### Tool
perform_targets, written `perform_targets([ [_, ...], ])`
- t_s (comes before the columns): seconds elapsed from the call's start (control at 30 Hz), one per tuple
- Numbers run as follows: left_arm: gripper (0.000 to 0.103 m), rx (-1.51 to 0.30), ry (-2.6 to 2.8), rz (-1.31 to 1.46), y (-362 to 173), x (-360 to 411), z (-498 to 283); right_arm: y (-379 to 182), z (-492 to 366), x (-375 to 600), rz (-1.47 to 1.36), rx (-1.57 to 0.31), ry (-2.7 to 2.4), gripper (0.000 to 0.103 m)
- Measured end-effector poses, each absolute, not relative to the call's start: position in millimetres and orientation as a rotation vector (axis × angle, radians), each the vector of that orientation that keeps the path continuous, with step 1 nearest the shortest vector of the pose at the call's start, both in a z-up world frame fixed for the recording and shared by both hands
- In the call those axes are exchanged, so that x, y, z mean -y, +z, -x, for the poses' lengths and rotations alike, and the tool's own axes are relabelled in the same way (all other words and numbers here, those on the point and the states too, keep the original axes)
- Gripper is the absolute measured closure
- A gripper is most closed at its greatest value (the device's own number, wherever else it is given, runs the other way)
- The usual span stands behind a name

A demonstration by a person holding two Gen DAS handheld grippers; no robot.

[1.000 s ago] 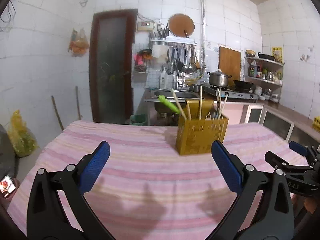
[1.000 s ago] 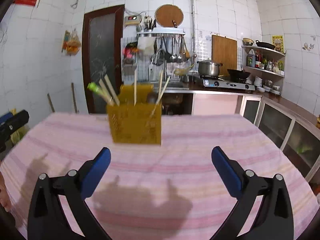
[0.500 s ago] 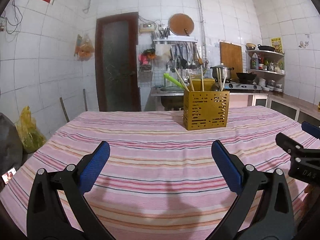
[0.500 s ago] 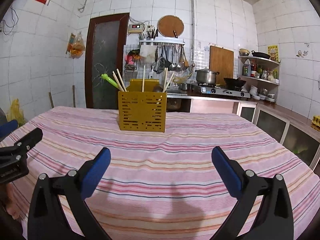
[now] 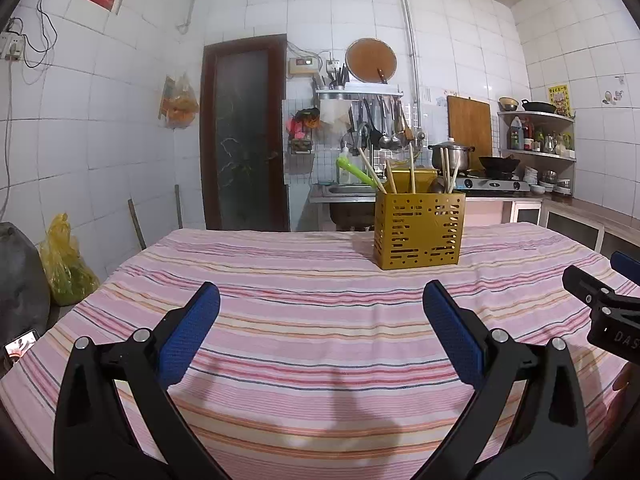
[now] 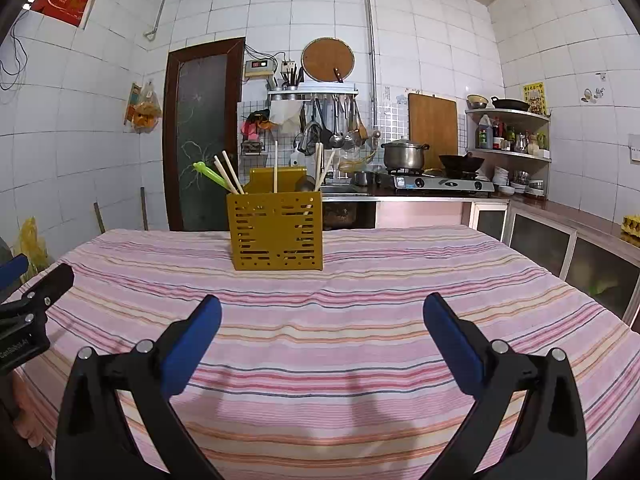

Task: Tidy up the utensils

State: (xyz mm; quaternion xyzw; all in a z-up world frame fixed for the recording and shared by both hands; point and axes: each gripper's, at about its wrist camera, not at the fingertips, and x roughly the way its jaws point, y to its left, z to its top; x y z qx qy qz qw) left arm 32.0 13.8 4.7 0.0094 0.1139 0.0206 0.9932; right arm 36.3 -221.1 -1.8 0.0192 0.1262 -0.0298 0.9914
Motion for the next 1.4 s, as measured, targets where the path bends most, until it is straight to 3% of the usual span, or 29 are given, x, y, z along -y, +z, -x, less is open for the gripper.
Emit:
perform_targets([
  [1.4, 0.005, -0.217, 0.04, 0.001, 6.7, -17.2, -28.7, -0.4, -27.5, 218.2, -0.013, -0.221, -0.07, 0.004],
])
